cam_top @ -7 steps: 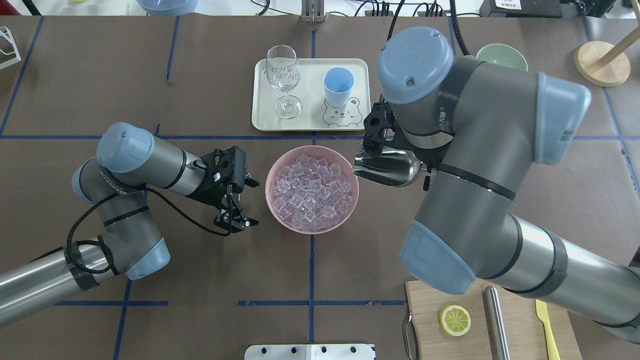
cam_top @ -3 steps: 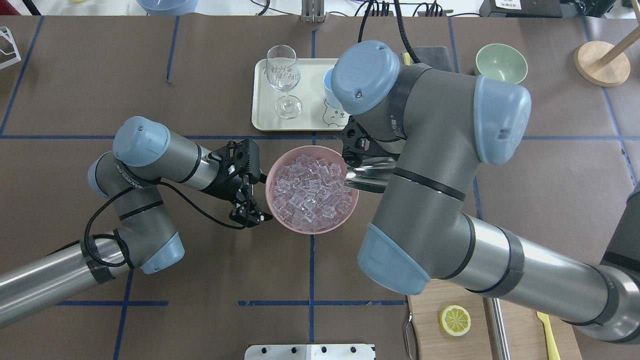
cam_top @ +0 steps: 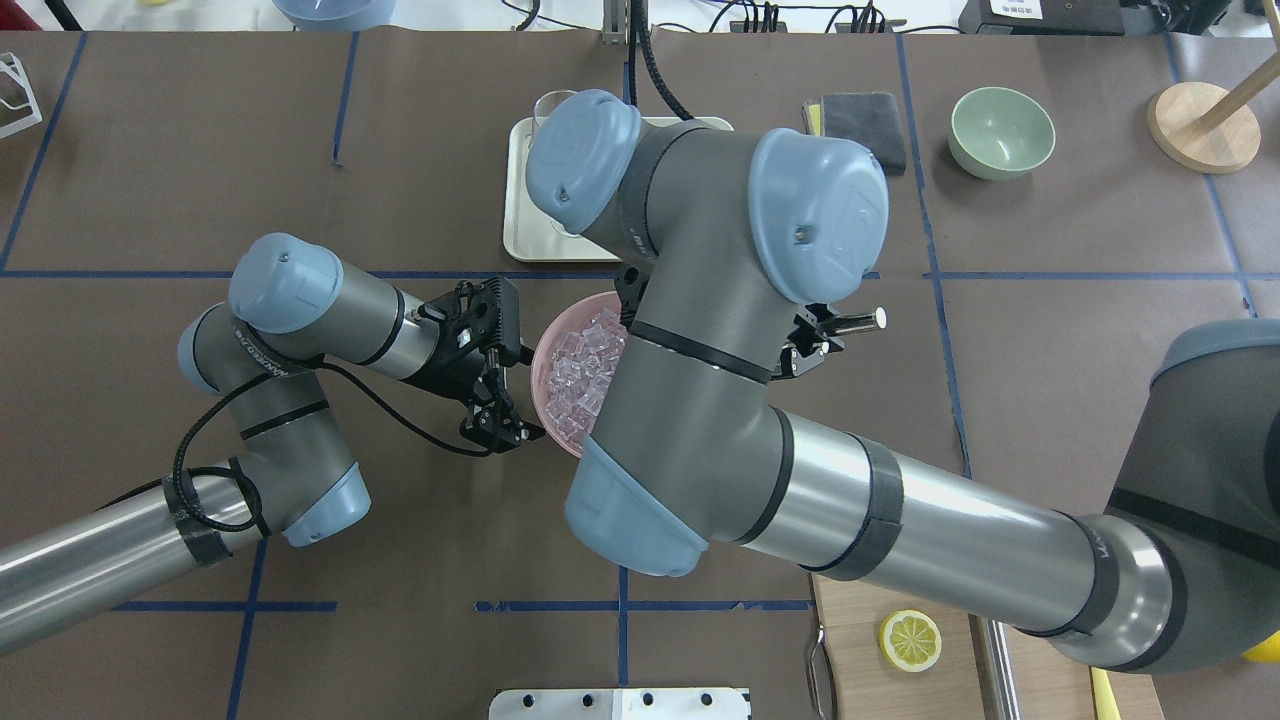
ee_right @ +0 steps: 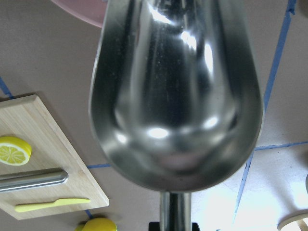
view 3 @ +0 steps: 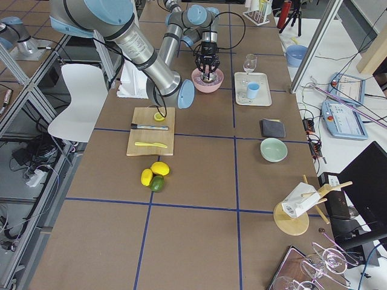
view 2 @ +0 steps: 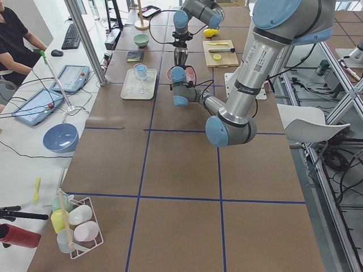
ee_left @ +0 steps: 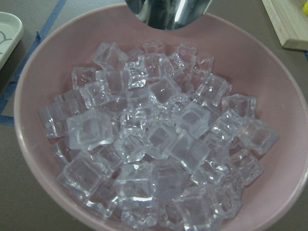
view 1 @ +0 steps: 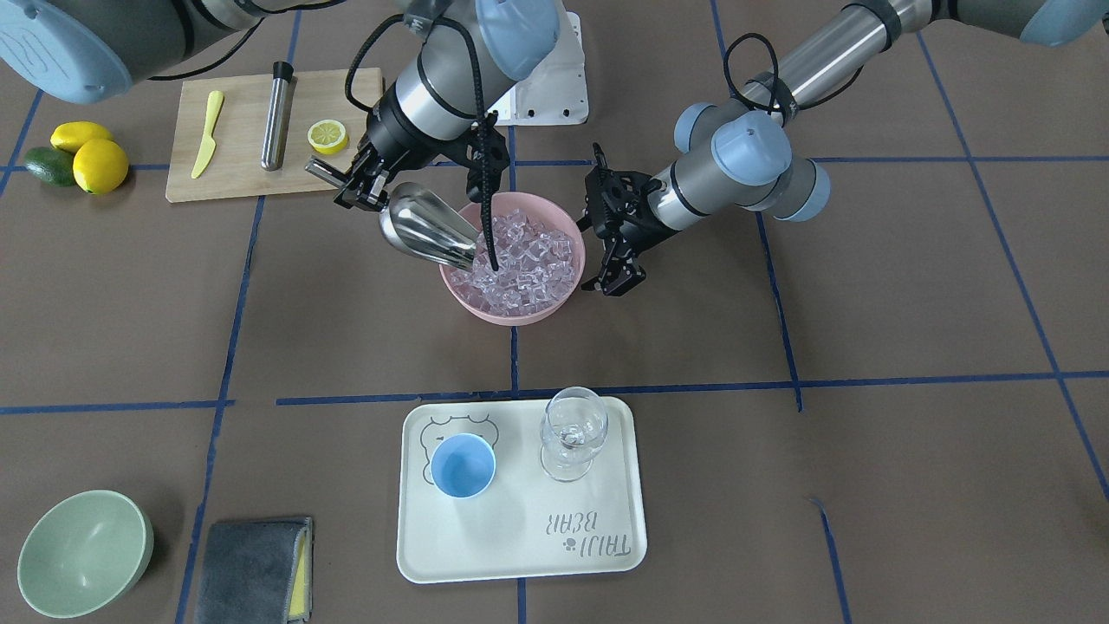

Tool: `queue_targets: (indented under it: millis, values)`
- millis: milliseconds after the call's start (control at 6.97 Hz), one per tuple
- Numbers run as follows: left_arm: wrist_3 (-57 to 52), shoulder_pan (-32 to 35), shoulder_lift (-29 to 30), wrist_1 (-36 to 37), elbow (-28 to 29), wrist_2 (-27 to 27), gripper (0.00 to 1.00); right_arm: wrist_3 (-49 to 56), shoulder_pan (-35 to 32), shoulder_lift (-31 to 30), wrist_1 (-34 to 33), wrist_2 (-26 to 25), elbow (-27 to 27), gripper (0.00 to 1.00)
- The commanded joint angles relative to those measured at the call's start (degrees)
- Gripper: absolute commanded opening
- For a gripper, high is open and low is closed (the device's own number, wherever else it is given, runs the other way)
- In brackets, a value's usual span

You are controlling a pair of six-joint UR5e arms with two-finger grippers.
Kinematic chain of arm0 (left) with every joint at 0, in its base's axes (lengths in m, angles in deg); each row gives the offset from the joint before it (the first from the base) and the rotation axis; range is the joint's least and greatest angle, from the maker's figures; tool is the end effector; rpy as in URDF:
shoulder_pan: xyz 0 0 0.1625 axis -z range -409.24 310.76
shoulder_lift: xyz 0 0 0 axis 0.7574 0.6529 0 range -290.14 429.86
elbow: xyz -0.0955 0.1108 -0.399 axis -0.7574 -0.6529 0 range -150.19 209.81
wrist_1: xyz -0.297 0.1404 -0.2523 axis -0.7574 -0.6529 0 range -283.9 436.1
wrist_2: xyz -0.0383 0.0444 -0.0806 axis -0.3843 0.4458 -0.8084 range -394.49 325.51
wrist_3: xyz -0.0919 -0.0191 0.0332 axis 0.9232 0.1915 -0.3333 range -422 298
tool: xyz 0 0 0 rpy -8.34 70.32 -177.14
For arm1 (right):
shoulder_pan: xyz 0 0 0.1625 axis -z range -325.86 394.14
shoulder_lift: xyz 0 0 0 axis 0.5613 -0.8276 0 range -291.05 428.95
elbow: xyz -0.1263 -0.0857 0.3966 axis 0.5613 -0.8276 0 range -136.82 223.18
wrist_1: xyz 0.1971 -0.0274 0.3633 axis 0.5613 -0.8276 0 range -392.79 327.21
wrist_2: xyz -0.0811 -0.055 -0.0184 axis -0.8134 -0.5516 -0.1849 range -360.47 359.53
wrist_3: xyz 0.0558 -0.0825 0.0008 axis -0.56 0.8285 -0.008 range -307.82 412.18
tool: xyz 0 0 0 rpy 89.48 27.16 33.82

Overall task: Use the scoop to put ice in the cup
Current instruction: 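Push the scoop into the ice with the right gripper while the left holds the bowl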

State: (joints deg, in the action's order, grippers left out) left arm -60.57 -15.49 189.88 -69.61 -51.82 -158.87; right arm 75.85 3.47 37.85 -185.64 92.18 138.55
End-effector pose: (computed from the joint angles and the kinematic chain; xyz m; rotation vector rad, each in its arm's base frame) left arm 0.5218 -0.4413 0.3065 0.9636 1.1473 1.1873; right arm -0.4815 -0.4353 0.1257 0.0102 -0.0563 -1.4487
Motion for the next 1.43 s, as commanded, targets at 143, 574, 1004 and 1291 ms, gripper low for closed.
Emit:
queue_targets:
  millis: [143, 574, 1004, 1291]
  values:
    - [0.1, 0.0, 0.3, -0.8, 0.2, 0.3, 1.0, 1.2, 1.5, 6.0, -2.1, -3.8, -11.2, 0.0]
    - [0.1, 0.1, 0.3, -1.1, 0.4, 0.3, 1.0, 1.9, 4.1, 5.1, -2.0, -6.2, -11.6, 0.0]
    - [0.1, 0.1, 0.2, -1.6, 0.4, 0.3, 1.0, 1.8, 5.5, 4.5, -1.3, -6.6, -11.6, 0.0]
    - [0.0, 0.2, 0.3, -1.6, 0.4, 0.3, 1.0, 1.8, 5.8, 3.2, 1.1, -6.9, -11.7, 0.0]
